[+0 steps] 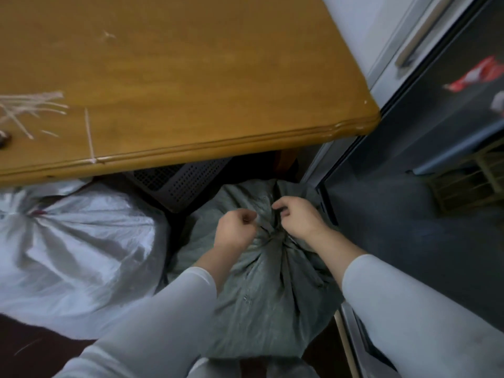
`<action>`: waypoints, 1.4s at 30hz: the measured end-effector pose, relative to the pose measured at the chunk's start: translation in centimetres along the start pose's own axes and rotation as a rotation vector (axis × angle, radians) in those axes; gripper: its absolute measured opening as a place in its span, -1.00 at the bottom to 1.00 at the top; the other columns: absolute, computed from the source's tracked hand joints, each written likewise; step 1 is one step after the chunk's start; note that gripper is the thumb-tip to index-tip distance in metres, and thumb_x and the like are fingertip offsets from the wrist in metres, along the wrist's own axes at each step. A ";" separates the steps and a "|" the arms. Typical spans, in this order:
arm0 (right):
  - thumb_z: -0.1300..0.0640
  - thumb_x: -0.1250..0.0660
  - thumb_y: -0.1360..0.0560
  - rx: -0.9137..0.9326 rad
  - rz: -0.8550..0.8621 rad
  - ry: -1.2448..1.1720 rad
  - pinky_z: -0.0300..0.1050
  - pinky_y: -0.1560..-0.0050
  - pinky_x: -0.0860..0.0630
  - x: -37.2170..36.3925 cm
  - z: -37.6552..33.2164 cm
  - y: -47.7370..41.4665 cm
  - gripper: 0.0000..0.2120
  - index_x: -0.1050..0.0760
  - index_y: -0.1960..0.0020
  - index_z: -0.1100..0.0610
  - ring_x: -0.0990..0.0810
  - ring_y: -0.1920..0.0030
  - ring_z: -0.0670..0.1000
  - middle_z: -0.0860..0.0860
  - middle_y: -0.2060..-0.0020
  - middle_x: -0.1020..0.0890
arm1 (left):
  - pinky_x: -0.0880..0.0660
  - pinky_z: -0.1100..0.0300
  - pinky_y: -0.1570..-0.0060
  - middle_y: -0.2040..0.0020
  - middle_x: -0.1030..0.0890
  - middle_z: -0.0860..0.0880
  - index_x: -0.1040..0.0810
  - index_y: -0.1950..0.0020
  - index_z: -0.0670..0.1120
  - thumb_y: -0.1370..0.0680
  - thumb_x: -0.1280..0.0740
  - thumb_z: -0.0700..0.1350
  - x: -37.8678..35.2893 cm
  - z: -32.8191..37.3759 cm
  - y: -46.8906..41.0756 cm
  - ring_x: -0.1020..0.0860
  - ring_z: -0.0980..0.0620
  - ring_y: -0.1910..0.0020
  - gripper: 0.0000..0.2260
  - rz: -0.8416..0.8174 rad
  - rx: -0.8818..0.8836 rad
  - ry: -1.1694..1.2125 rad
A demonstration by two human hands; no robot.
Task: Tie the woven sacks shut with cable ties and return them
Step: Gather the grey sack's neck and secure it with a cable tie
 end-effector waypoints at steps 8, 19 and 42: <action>0.27 -0.16 -0.53 0.265 -0.004 0.041 0.00 -0.23 -0.48 0.5 -15.0 0.3 -0.67 -0.53 -0.19 0.01 -0.54 -0.20 0.01 -0.03 -0.19 -0.58 | -0.45 0.19 -0.11 -0.11 -0.64 -0.06 -0.60 -0.16 -0.09 -0.50 -0.28 -0.16 11.9 0.3 0.9 -0.56 -0.02 -0.13 -0.74 0.212 -0.038 0.024; 0.19 -0.17 -0.56 0.543 -0.099 0.164 -0.01 -0.16 -0.51 -7.6 -35.0 -3.5 -0.75 -0.57 -0.12 0.03 -0.55 -0.17 0.09 0.04 -0.17 -0.60 | -0.49 0.07 -0.13 -0.14 -0.62 -0.12 -0.55 -0.20 -0.14 -0.52 -0.24 -0.19 29.7 -7.7 -1.4 -0.56 -0.12 -0.11 -0.73 0.579 0.199 0.097; 0.14 -0.29 -0.52 0.521 -0.031 0.029 -0.06 -0.14 -0.44 -19.6 -49.6 -12.3 -0.69 -0.48 -0.26 0.13 -0.53 -0.20 0.12 0.09 -0.19 -0.58 | -0.40 0.16 -0.20 -0.03 -0.58 -0.11 -0.53 -0.06 -0.10 -0.53 -0.25 -0.29 42.5 -17.1 -9.4 -0.48 -0.09 -0.13 -0.83 0.717 0.357 0.560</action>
Point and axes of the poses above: each hand's wrist, its own y-axis away from the middle knuckle, its own x-axis out of the back of the hand, z = x × y, the point moved 3 cm from there along -y, towards the middle knuckle
